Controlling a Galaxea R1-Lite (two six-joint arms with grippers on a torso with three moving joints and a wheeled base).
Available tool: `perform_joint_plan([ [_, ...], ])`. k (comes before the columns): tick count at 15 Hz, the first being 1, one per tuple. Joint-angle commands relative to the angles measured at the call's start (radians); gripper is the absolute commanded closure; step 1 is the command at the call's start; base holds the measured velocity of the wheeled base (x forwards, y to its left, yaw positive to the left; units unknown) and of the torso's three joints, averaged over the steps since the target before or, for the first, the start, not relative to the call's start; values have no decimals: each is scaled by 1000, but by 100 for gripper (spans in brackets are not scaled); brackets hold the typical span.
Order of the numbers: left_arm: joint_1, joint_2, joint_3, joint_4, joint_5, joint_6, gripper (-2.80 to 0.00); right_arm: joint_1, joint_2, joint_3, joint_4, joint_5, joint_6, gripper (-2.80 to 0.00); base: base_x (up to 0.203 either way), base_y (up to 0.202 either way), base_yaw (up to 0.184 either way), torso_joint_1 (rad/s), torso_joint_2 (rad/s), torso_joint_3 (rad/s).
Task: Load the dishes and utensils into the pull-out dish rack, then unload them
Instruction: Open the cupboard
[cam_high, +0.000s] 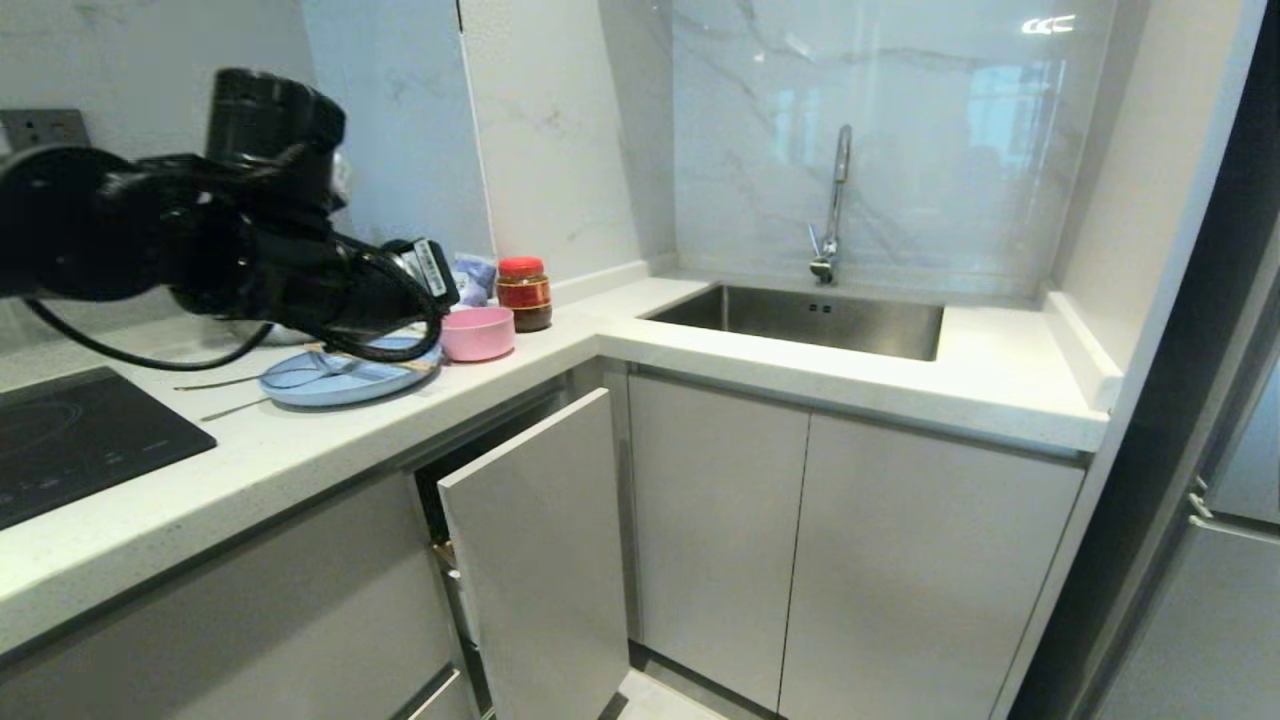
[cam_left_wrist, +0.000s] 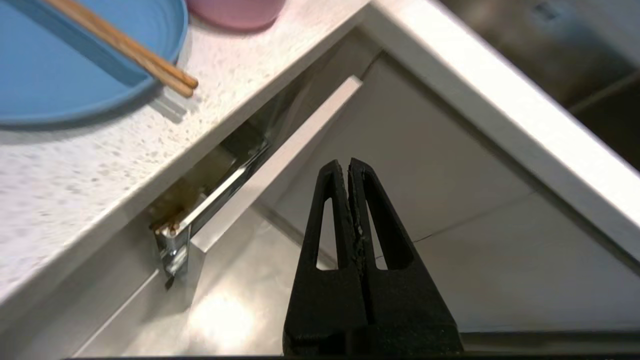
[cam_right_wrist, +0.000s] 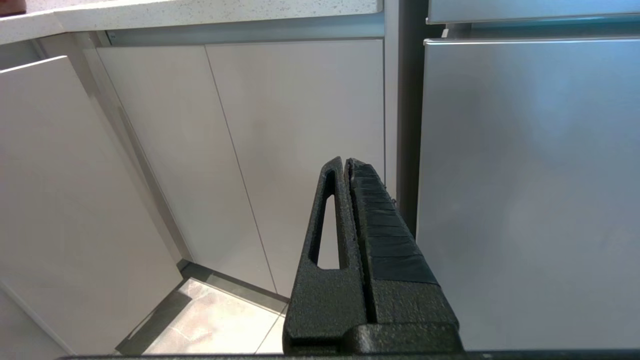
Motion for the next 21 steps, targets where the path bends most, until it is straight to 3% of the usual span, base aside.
perform_joint_plan([
  [1, -9, 163, -47, 3, 57, -40, 0, 0, -4, 0, 0, 0, 0, 0, 0, 0, 0, 0, 0, 0],
  [5, -7, 304, -106, 2, 108, -69, 0, 0, -4, 0, 0, 0, 0, 0, 0, 0, 0, 0, 0, 0],
  [14, 31, 507, -251, 5, 128, -80, 0, 0, -4, 0, 0, 0, 0, 0, 0, 0, 0, 0, 0, 0],
  [21, 33, 591, -279, 5, 129, -80, 0, 0, -4, 0, 0, 0, 0, 0, 0, 0, 0, 0, 0, 0],
])
